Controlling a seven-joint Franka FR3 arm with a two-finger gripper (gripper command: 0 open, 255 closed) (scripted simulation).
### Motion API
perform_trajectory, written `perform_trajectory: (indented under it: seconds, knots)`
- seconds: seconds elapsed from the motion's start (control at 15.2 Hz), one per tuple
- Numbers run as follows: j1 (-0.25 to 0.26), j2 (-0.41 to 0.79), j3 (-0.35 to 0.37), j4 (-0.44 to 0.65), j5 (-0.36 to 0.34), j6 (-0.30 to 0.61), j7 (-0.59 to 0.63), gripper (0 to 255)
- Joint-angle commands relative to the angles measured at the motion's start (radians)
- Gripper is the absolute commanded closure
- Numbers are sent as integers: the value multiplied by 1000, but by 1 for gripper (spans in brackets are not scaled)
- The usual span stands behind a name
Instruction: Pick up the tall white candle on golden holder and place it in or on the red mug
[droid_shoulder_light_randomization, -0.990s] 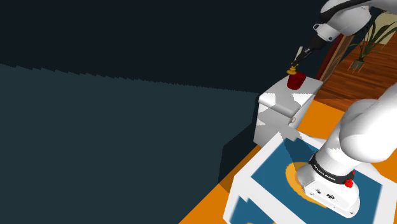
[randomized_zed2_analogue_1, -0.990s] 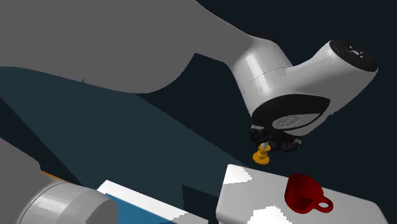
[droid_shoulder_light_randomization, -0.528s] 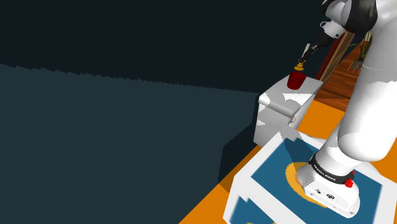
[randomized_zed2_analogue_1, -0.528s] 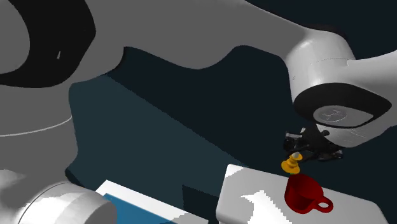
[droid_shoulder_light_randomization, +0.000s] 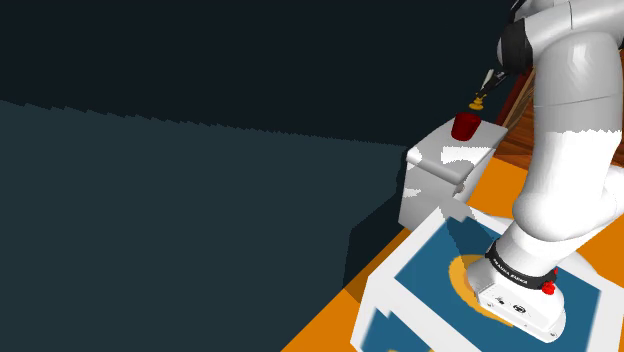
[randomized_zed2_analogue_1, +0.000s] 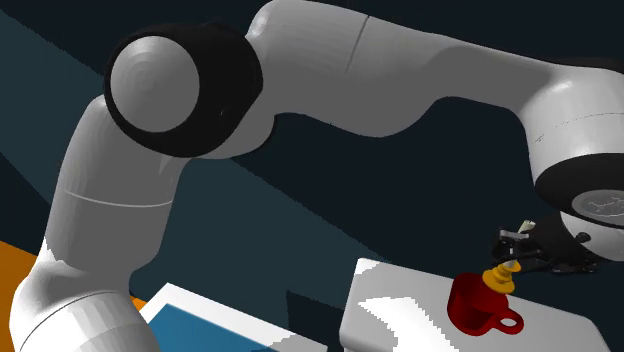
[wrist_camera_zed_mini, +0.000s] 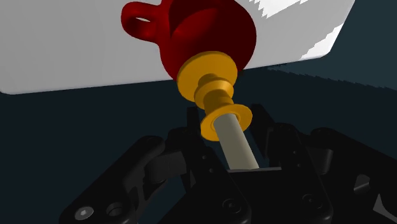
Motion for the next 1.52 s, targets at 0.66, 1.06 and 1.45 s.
perform_trajectory:
  seconds: [0.66,1.06,1.45]
  knots:
    - [-10,40,29,-53,42,60,-53,255]
    - [-10,40,29,-52,42,60,-53,0]
    - [-32,11,3,-1,5,-7,-32,0]
